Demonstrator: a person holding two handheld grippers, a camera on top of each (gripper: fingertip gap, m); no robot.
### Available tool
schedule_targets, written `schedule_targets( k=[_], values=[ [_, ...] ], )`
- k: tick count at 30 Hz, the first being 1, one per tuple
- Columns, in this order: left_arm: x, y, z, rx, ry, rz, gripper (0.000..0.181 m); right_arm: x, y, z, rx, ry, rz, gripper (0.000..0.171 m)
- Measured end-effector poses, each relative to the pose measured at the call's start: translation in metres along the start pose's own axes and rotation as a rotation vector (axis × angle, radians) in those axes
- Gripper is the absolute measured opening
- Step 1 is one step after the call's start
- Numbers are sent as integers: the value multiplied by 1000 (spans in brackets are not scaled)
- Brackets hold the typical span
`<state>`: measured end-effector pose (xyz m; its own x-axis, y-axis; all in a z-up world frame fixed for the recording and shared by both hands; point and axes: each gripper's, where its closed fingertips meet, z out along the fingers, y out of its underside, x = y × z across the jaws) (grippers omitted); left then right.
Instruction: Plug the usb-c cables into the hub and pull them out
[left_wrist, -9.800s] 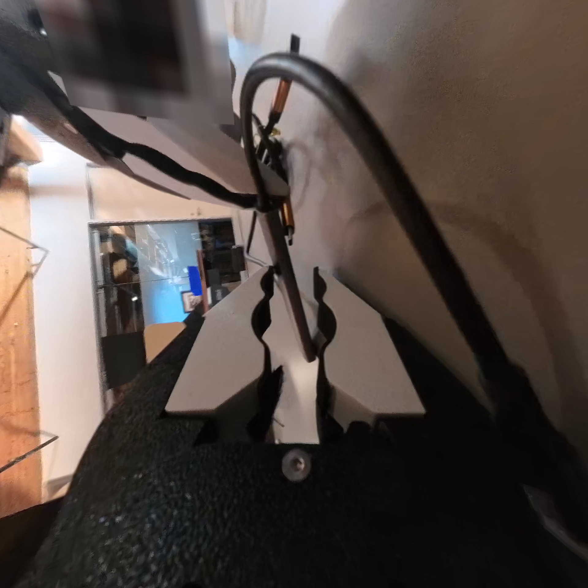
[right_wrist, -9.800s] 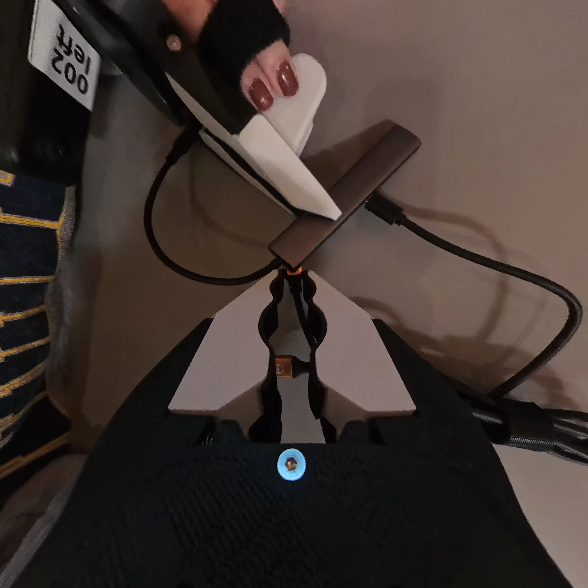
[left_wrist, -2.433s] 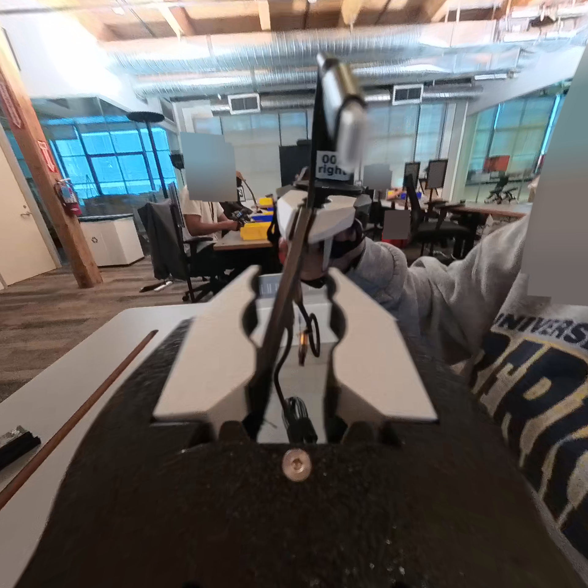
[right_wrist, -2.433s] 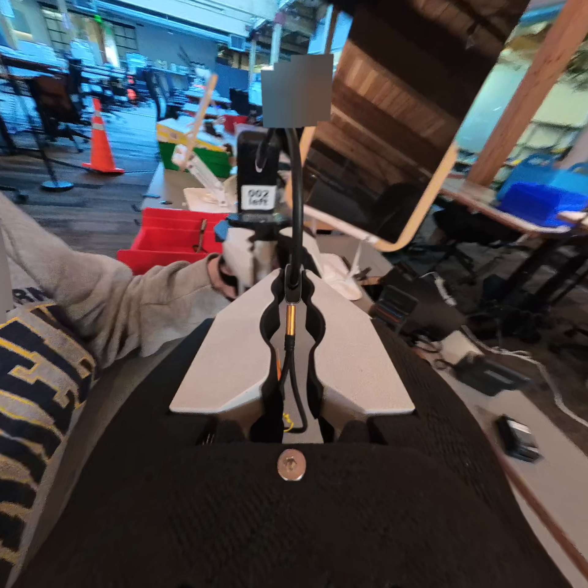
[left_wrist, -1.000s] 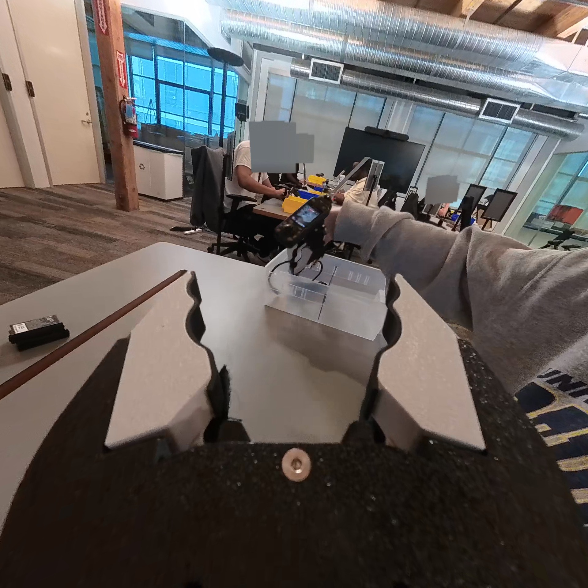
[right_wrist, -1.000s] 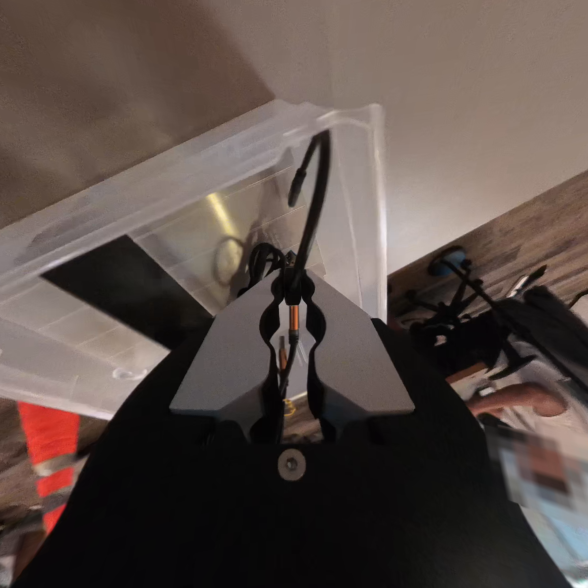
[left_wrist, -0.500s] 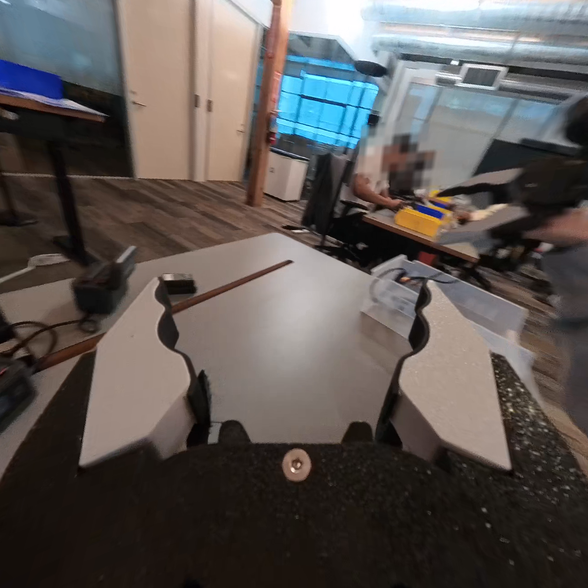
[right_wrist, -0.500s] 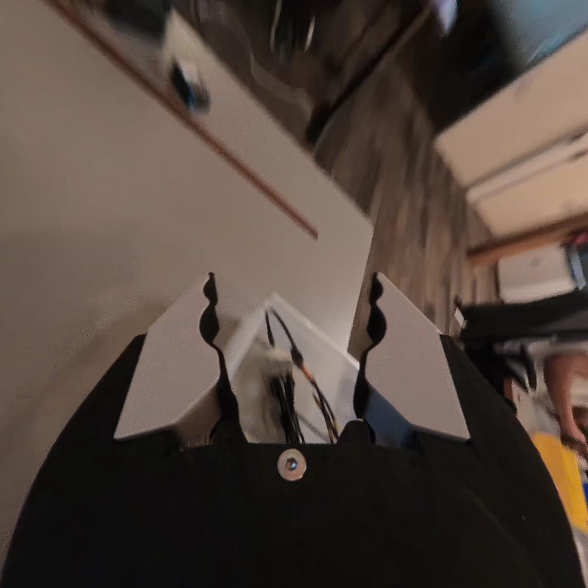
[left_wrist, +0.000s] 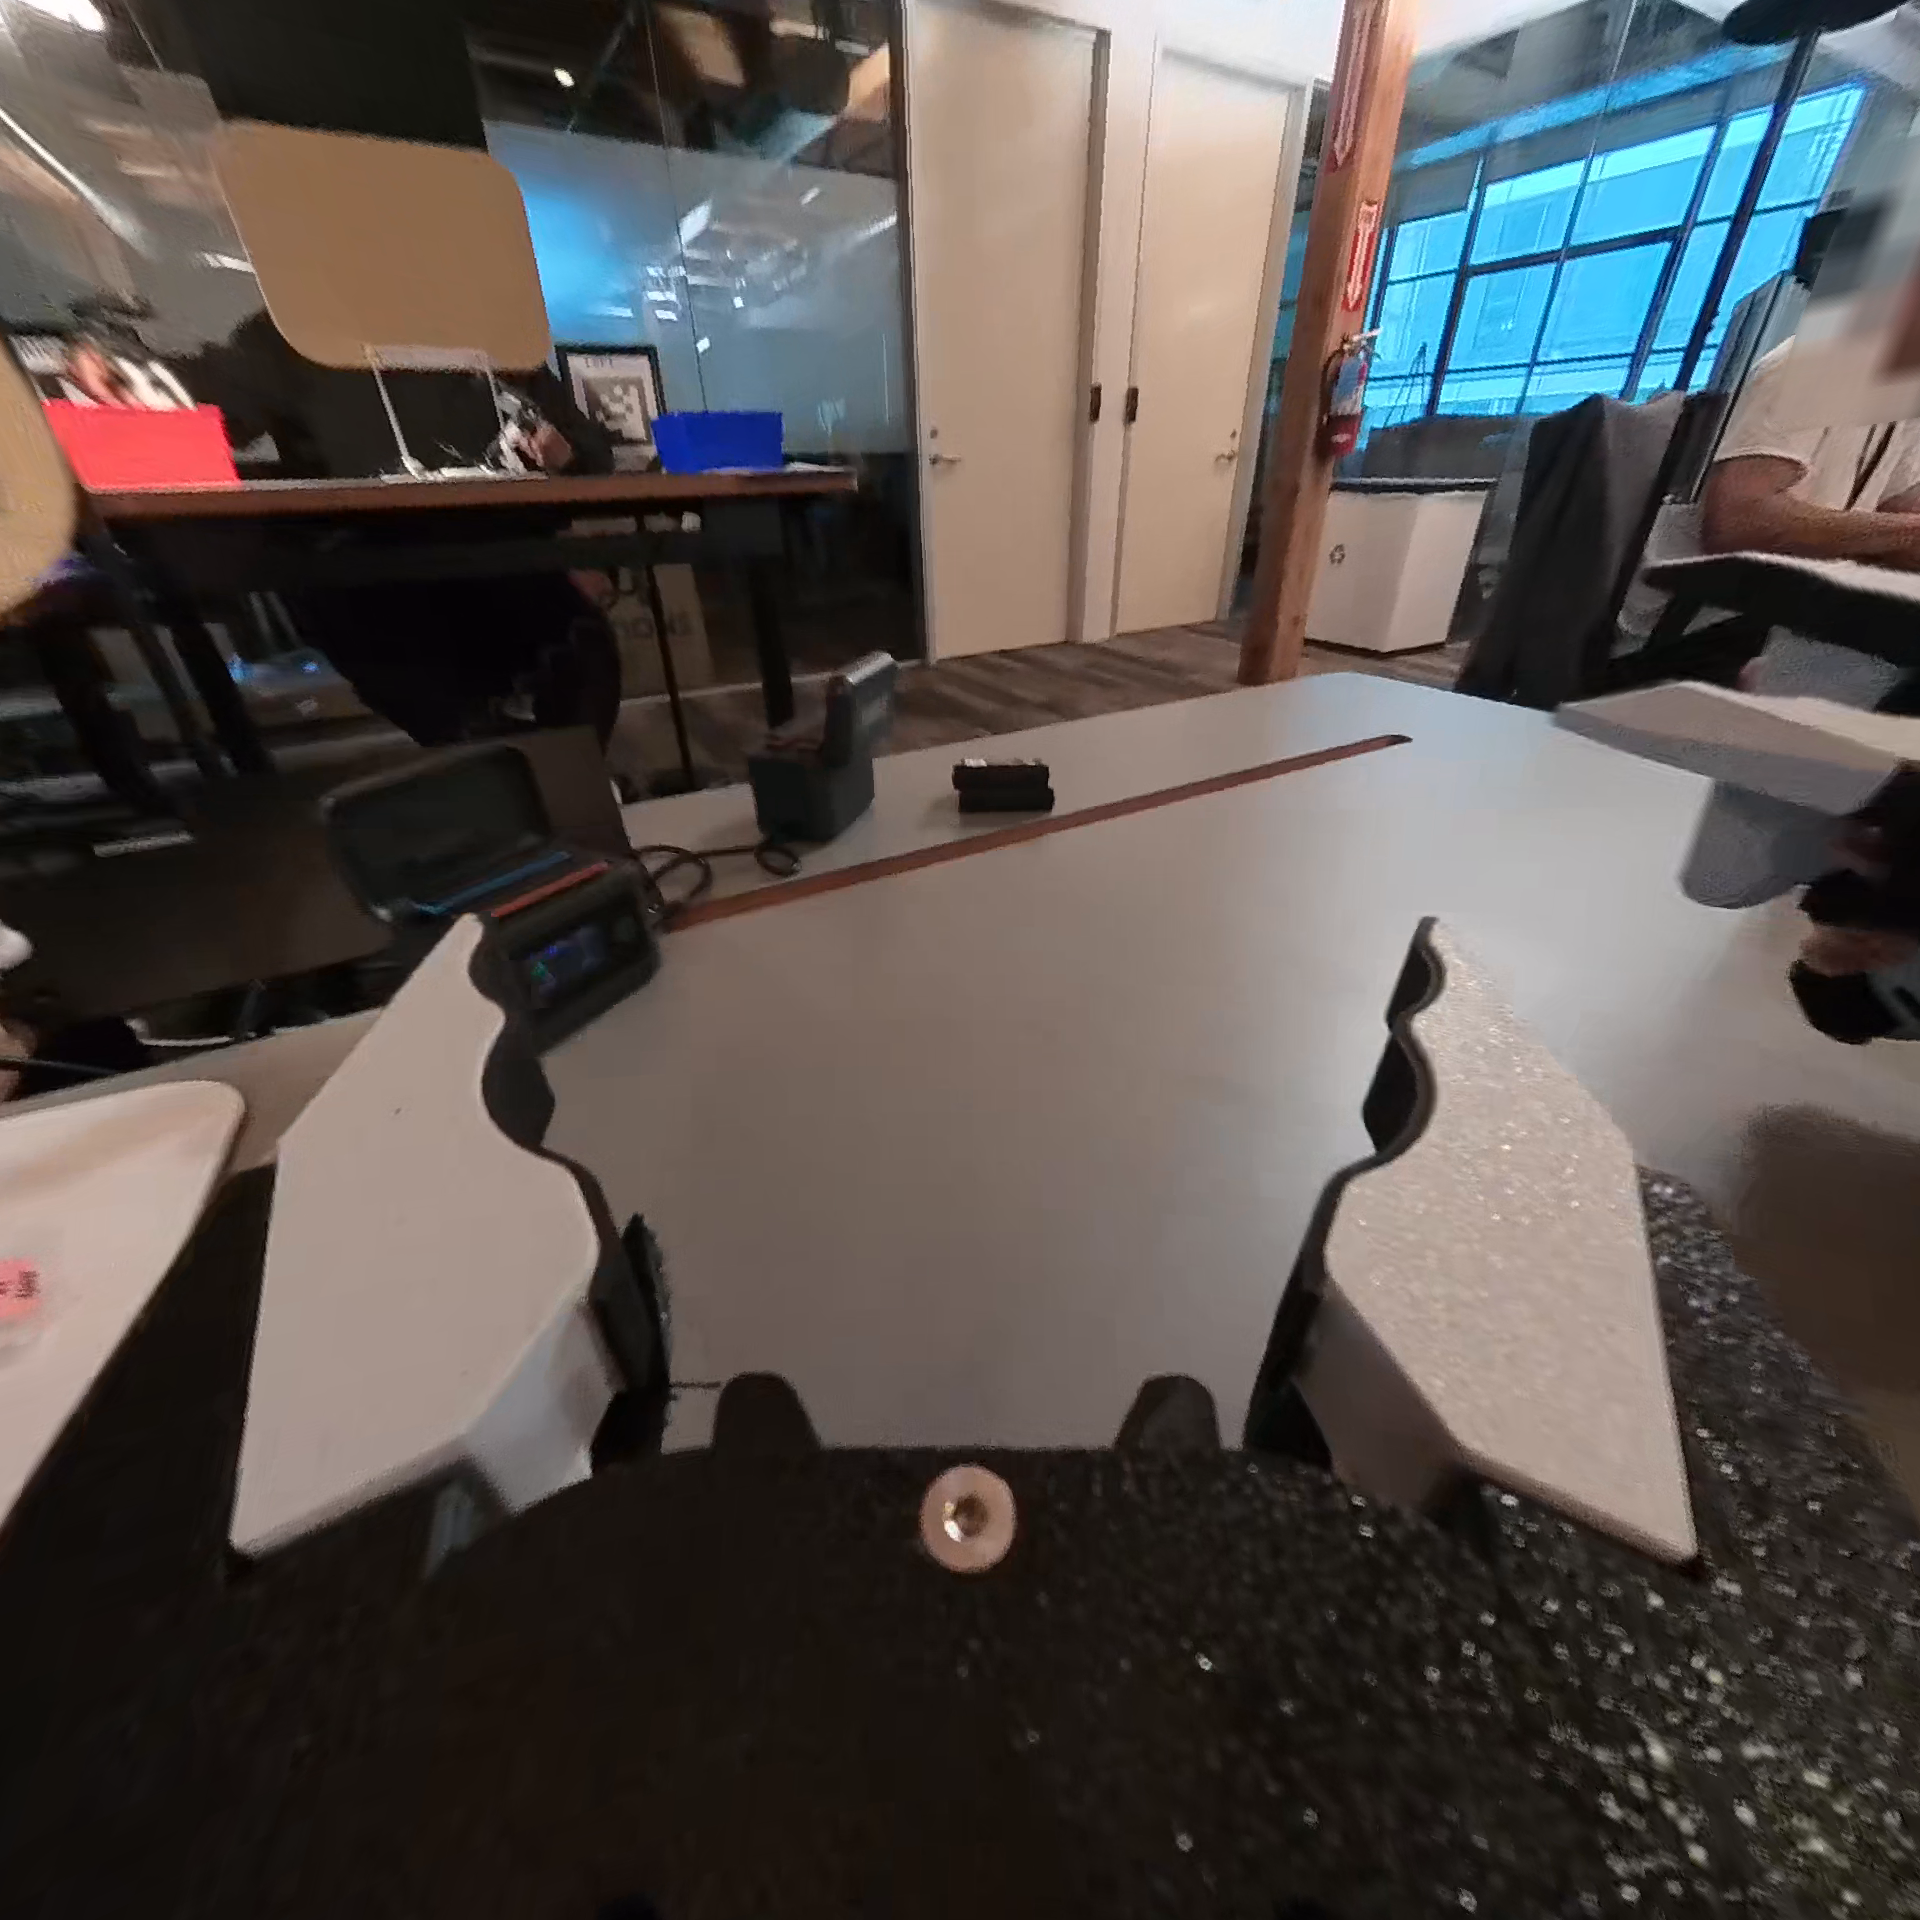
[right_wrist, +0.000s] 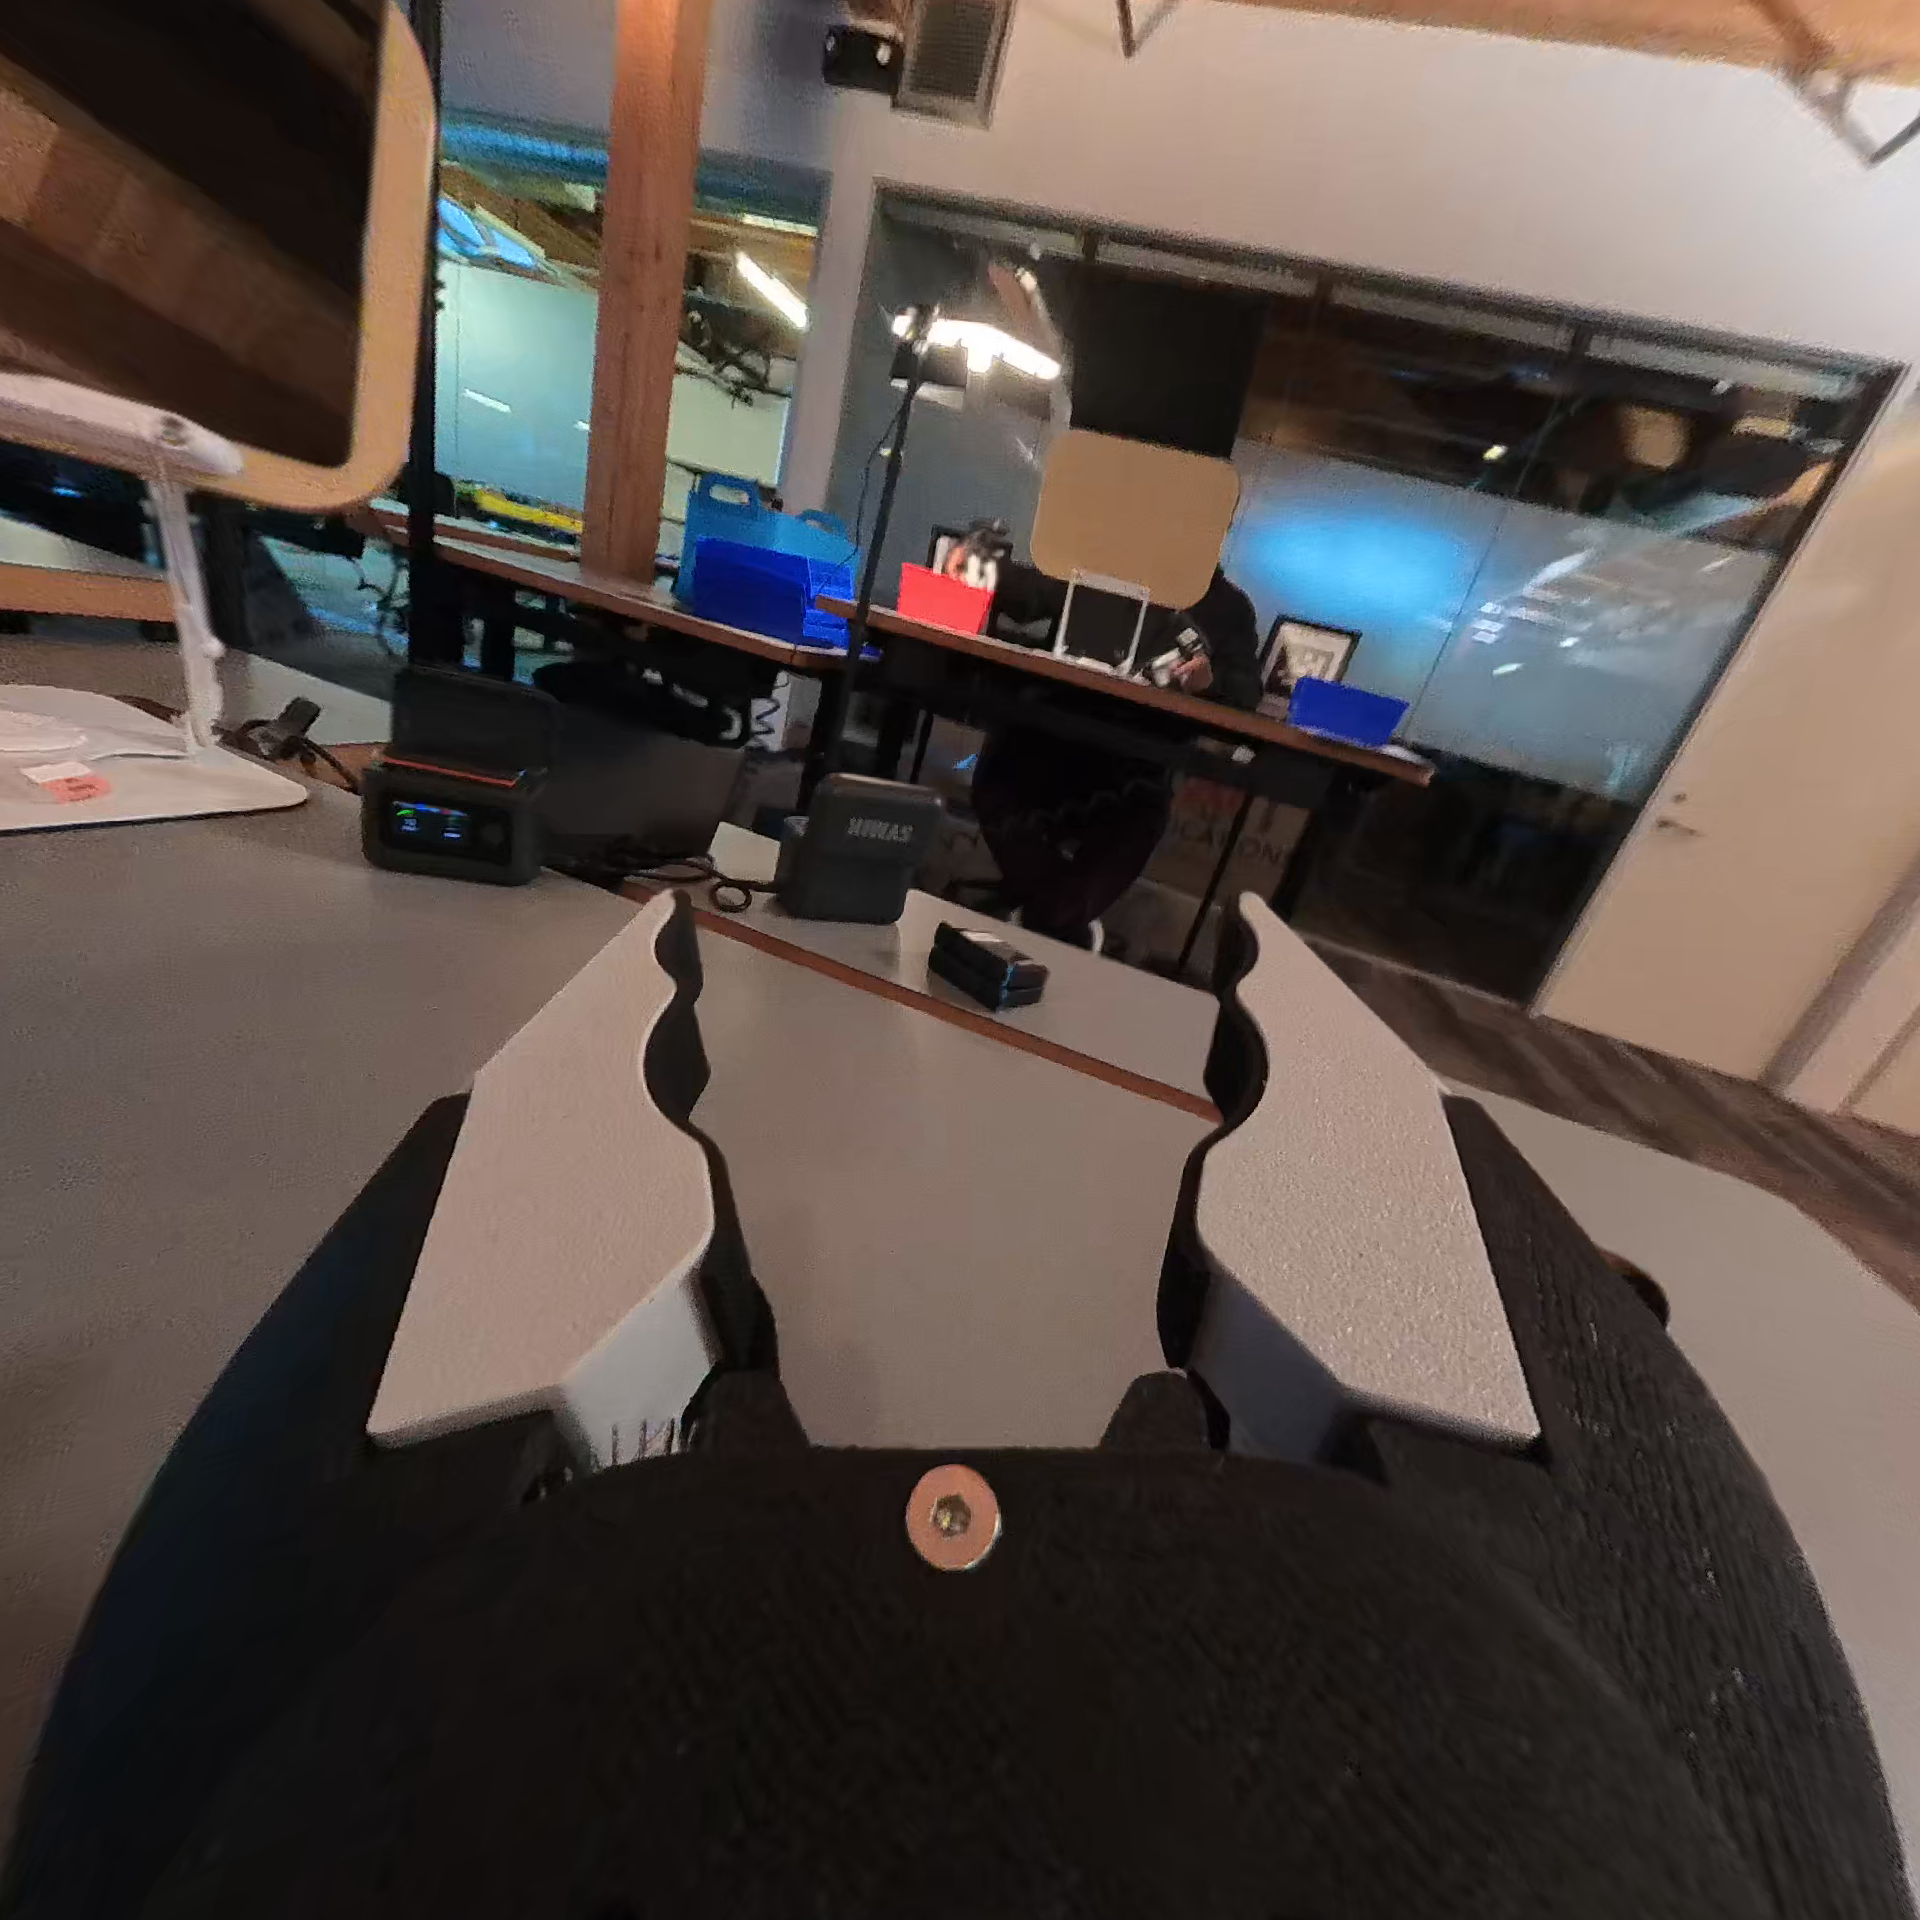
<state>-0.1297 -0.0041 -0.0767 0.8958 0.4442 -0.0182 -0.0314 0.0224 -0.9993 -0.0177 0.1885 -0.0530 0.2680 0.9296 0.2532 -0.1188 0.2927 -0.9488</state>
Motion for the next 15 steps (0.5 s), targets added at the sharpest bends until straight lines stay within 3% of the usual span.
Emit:
schedule_targets(
  k=[4,15],
  values=[
    [-2,-1,-2,27,-8,-11,155,18,0,-14,10,109,-64,89],
    [4,2,1,26,40,-6,151,-9,-1,-10,27,0,-67,85]
  ],
)
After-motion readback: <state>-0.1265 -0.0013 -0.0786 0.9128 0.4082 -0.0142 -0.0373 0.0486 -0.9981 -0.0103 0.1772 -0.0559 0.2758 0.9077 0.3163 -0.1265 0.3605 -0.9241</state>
